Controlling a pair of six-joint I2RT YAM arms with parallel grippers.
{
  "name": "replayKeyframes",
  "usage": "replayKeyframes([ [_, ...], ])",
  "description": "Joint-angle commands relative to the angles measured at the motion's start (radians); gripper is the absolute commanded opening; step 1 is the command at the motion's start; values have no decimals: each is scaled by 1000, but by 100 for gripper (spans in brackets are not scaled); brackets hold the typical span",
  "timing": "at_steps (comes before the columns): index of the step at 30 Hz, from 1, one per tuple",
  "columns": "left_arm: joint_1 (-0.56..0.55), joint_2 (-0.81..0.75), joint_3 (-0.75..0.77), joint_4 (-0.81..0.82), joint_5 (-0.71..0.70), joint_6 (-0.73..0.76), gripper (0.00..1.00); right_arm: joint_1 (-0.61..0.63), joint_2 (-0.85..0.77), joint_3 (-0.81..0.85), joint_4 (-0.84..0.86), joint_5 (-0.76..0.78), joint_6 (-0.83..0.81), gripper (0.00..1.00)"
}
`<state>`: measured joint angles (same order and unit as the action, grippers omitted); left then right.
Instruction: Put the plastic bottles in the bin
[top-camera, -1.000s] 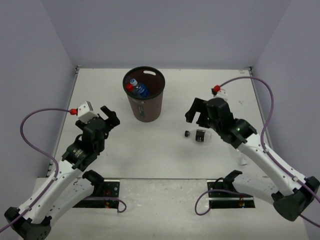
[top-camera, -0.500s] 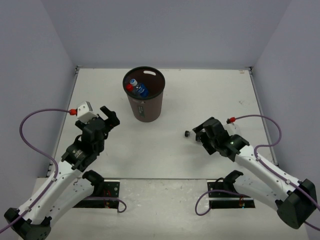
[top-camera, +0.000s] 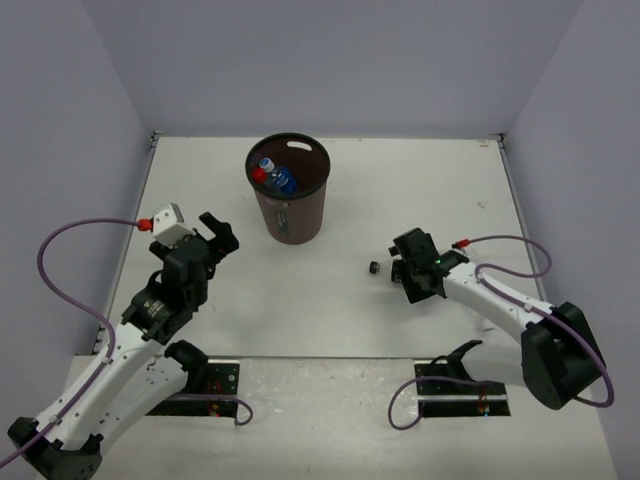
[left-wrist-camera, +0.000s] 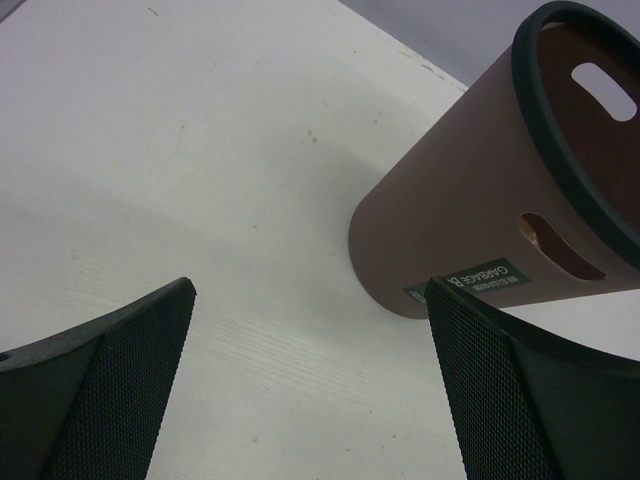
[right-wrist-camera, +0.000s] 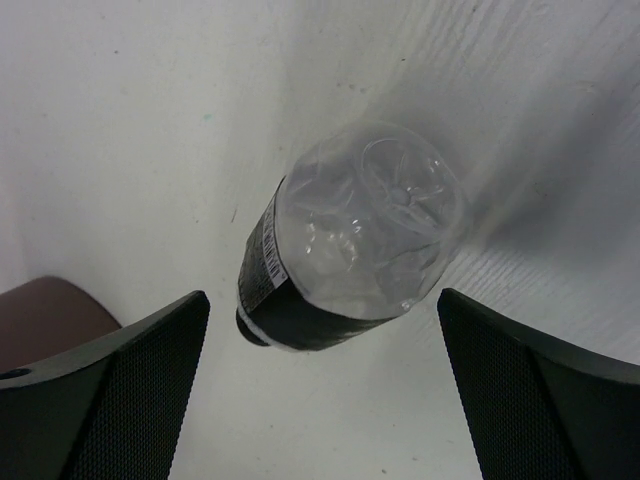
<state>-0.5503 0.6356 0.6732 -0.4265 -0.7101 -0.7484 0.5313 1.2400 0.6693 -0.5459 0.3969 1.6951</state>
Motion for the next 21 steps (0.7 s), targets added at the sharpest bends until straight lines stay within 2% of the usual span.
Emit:
replayKeyframes([
  [1, 3, -8, -7, 32, -15, -11, 100, -17, 72, 34, 45, 30, 57, 99],
  [3, 3, -8, -7, 34, -15, -12, 100, -16, 89, 41, 46, 38, 51, 98],
  [5, 3, -8, -7, 32, -17, -11, 100, -16, 101, 42, 46, 44, 46, 94],
  [10, 1, -12, -7, 30, -17, -10, 100, -16, 95, -11, 70, 80, 68, 66],
  [13, 3, -17, -8, 31, -17, -10, 100, -17, 96, -34, 70, 94, 74, 54],
  [15, 1, -20, -9, 31, -17, -11, 100, -17, 95, -34, 70, 96, 55, 51],
  [17, 2, -21, -8, 32, -16, -11, 100, -17, 73, -5, 73, 113, -25, 44],
  [19, 1, -22, -6, 32, -15, -11, 100, -17, 38, 15, 78, 136, -93, 43],
  [21, 2, -23, -7, 31, -14, -10, 100, -16, -26, 42, 144, 172, -250, 44],
])
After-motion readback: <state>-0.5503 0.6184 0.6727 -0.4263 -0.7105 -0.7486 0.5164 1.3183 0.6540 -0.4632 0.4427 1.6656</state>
